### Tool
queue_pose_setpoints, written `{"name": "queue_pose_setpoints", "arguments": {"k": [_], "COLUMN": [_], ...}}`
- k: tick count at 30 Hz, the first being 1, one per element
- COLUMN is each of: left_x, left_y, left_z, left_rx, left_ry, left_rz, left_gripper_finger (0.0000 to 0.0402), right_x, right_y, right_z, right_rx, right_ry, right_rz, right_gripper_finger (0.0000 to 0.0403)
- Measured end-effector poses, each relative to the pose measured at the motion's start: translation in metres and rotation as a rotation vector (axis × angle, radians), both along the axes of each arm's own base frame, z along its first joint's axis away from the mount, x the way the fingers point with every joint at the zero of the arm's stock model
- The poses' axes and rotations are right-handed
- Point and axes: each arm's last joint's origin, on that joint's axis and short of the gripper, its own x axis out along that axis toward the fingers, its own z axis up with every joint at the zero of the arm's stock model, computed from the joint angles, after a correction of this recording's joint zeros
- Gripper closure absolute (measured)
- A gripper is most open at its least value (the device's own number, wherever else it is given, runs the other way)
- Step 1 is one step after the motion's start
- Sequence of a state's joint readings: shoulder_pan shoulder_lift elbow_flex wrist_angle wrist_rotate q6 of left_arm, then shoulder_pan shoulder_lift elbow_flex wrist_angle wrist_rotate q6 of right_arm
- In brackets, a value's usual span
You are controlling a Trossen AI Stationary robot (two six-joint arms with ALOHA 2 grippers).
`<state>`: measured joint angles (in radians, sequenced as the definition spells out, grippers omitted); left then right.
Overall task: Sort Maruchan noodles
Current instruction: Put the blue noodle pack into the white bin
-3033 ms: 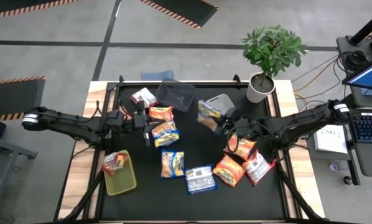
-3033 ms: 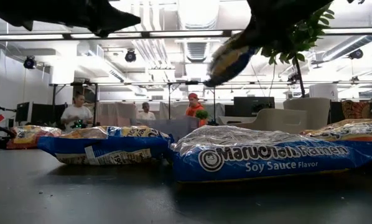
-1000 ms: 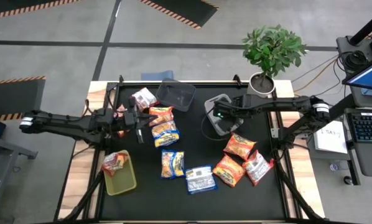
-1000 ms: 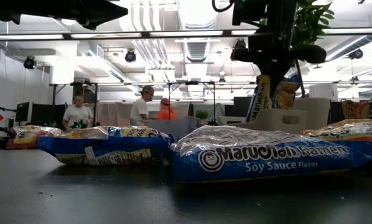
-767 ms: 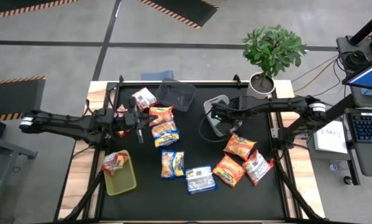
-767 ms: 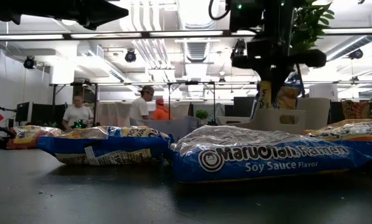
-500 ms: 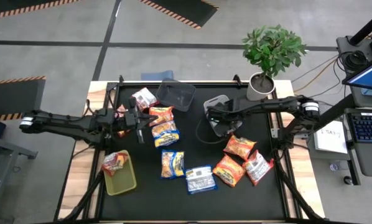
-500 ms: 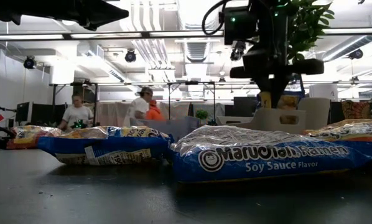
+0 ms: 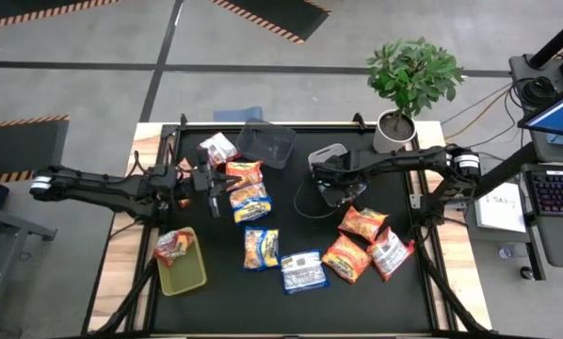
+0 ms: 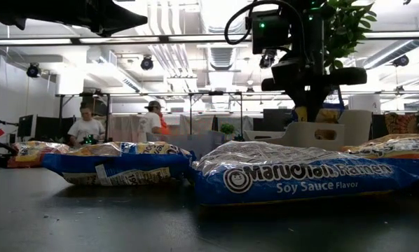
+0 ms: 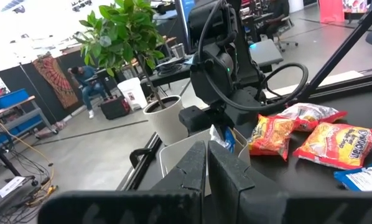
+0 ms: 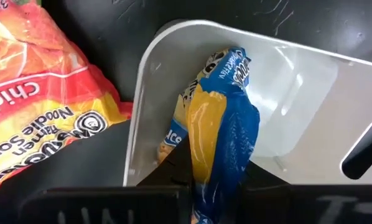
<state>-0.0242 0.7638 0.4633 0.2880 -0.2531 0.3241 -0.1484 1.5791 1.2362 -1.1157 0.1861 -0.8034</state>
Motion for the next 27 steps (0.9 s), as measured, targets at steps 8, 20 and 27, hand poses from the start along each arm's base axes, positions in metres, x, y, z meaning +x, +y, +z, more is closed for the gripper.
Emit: {"name": "queue_pose_setpoints", "arguments": {"k": [8, 20, 27], "left_x": [0.0031, 0.0033, 0.0033], "left_y": [-0.0001, -0.0001, -0.0001], "left_z": [-0.0028, -0.0028, -0.003], "left_rx": [-0.017, -0.018, -0.035], "left_ry": [0.013, 0.012, 0.01], "left_rz": [0.0, 0.0, 0.0], "left_gripper_finger": [0.0402, 0.0402, 0.0402], "right_x": [-0.0009, 0.0008, 0.0011], "right_y": [0.0035, 0.0033, 0.0038], "right_z": [0.0, -0.0012, 0.0066], "right_rx": [0.005, 0.003, 0.003], "right_ry": [0.021, -0.017, -0.027], "right_rz": [0.042, -0.118, -0.16], "right_gripper_finger": [0.0389, 0.0284, 0.0224]}}
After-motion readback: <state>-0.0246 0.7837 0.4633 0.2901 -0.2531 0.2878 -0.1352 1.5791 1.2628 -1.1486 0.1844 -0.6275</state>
